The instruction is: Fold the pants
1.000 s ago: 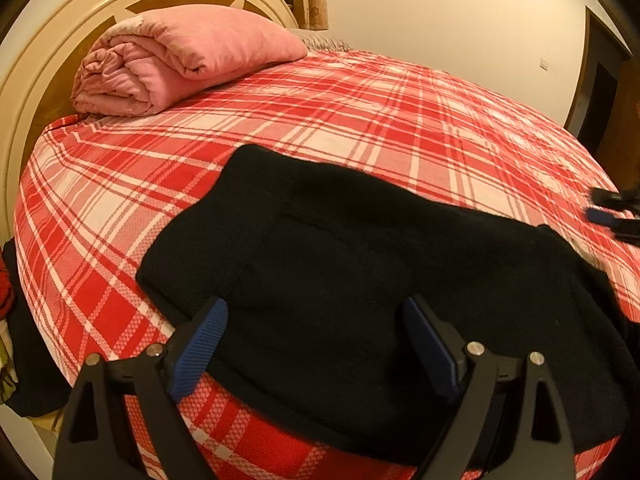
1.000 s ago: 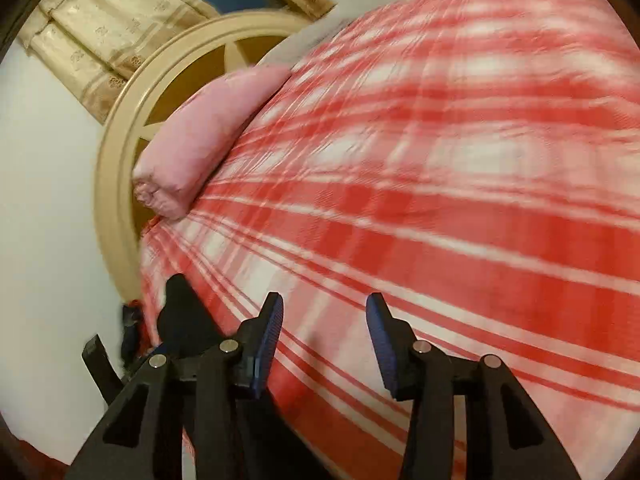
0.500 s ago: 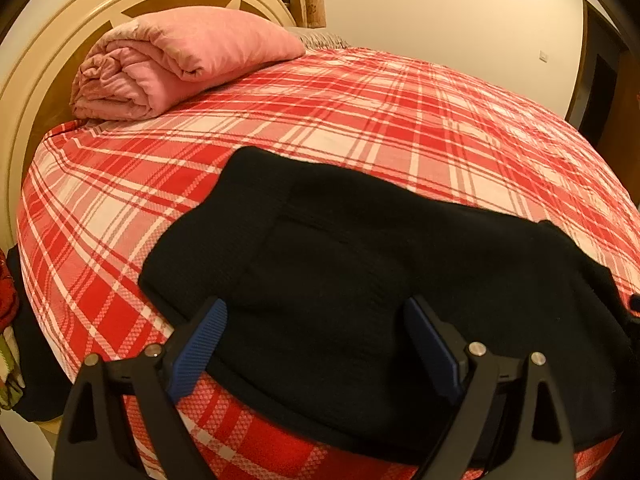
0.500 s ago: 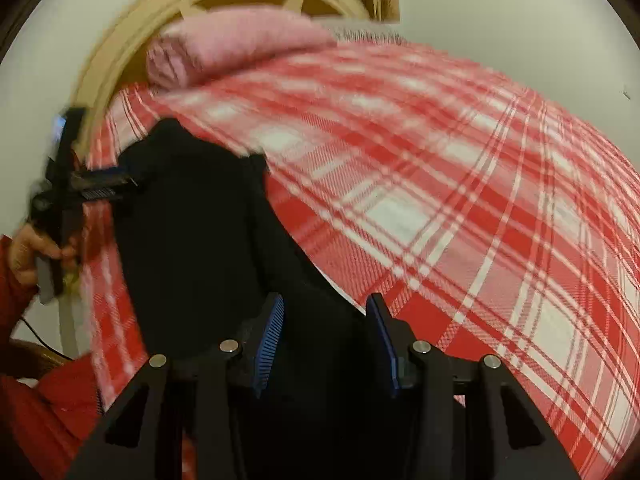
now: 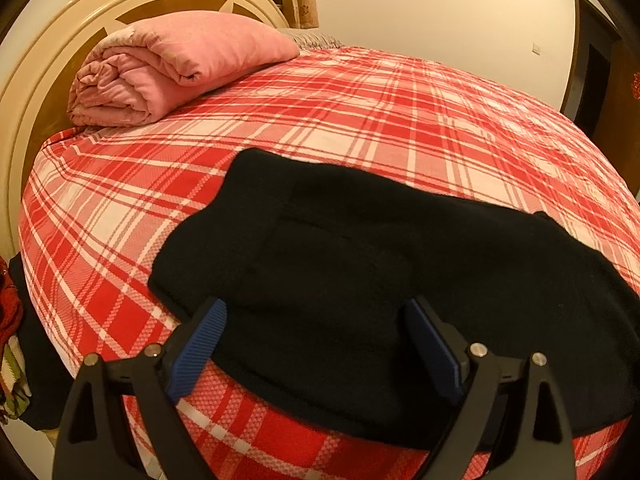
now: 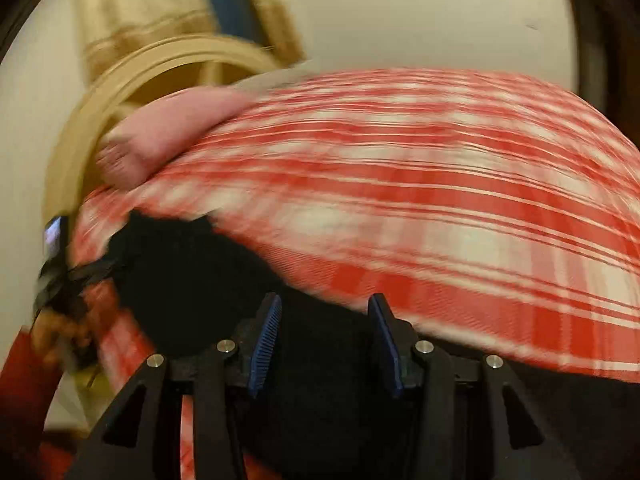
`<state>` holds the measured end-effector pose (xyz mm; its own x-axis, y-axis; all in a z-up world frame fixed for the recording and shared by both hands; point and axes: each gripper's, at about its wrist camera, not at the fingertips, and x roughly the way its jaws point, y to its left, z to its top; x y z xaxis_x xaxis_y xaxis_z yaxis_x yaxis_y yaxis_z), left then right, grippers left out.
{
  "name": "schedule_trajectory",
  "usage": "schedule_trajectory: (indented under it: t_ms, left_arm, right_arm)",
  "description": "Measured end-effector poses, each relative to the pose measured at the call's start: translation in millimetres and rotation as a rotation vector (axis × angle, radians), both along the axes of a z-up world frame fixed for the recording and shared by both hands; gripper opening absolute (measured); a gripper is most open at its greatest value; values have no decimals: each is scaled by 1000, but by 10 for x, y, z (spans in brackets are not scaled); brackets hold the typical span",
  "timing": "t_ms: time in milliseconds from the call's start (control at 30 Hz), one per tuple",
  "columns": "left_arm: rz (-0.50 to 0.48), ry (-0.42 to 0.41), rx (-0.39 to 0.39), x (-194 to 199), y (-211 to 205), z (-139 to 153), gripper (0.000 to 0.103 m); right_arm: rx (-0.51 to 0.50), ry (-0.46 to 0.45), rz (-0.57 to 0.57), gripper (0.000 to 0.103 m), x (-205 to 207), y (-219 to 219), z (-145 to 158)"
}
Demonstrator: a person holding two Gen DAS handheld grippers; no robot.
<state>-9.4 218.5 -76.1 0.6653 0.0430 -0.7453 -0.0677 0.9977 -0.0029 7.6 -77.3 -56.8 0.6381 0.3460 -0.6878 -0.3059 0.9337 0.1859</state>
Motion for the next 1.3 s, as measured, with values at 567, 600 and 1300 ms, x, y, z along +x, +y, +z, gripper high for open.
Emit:
schedule_trajectory:
  t_ms: [567,600,1300]
  left_arm:
    - [3,-95,-55,-137,-71,418,89]
    - [-31,-91,-66,-139,-199,407,89]
    - [-132,-16,-4,-343,-646,-81,103]
  right_arm:
    - [-6,78,348,58,-367,1199,-443]
    - [8,87,371,58,-383,1206,-417]
    - [-125,0,-395,46,-173,-854,-208]
